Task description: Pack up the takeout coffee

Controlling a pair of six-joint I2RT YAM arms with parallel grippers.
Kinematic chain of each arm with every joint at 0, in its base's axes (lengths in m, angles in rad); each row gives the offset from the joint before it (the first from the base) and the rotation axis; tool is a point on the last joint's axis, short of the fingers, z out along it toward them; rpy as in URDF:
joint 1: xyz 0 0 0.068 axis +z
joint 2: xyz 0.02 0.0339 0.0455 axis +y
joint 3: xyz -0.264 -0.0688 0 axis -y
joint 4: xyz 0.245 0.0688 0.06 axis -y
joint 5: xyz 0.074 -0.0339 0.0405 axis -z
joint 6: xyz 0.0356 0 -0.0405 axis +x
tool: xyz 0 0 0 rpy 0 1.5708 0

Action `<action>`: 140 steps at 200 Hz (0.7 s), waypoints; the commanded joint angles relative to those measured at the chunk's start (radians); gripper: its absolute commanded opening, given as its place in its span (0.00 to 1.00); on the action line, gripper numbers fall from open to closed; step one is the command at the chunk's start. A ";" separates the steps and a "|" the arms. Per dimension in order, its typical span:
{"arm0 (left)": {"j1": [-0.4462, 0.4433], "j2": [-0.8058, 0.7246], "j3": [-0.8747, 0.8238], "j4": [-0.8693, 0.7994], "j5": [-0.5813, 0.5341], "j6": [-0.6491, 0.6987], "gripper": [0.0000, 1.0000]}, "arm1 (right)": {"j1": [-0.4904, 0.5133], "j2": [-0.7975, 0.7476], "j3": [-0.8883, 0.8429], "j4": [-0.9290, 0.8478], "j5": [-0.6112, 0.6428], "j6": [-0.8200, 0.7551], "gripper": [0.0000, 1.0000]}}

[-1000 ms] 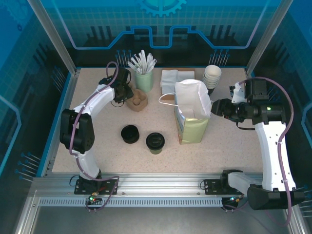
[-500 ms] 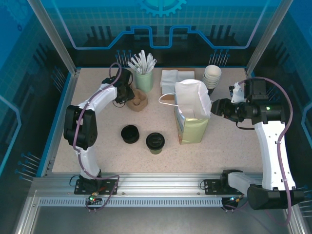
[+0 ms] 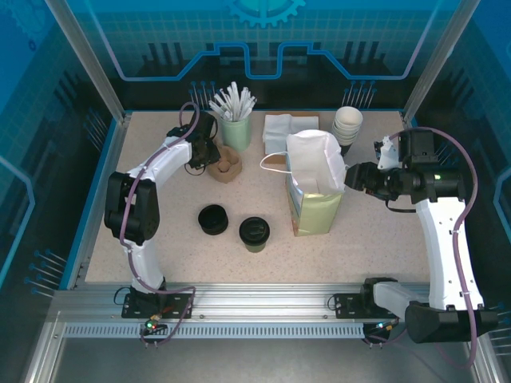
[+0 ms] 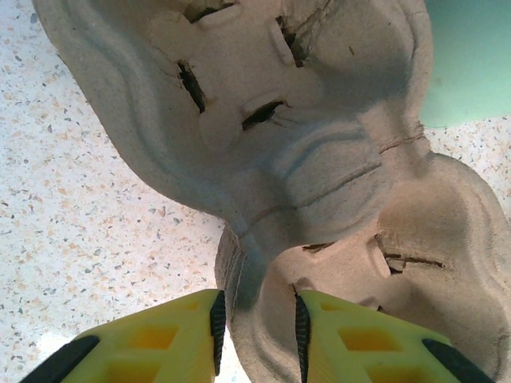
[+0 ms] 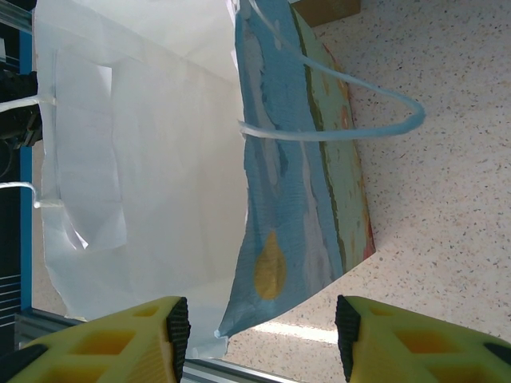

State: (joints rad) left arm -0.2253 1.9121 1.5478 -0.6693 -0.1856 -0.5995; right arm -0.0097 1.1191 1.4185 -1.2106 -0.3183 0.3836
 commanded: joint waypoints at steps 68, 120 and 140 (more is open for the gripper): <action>0.009 -0.004 -0.015 0.034 0.062 0.018 0.31 | -0.017 -0.007 -0.027 0.007 -0.012 -0.016 0.55; 0.014 -0.021 -0.048 0.086 0.126 0.017 0.31 | -0.017 -0.008 -0.029 0.008 -0.014 -0.015 0.55; 0.020 -0.042 -0.077 0.121 0.150 0.005 0.31 | -0.017 -0.008 -0.030 0.008 -0.014 -0.015 0.55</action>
State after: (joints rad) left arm -0.2218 1.9102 1.5131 -0.5987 -0.0956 -0.5987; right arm -0.0097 1.1183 1.3991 -1.2037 -0.3187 0.3836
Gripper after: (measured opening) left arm 0.309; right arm 0.546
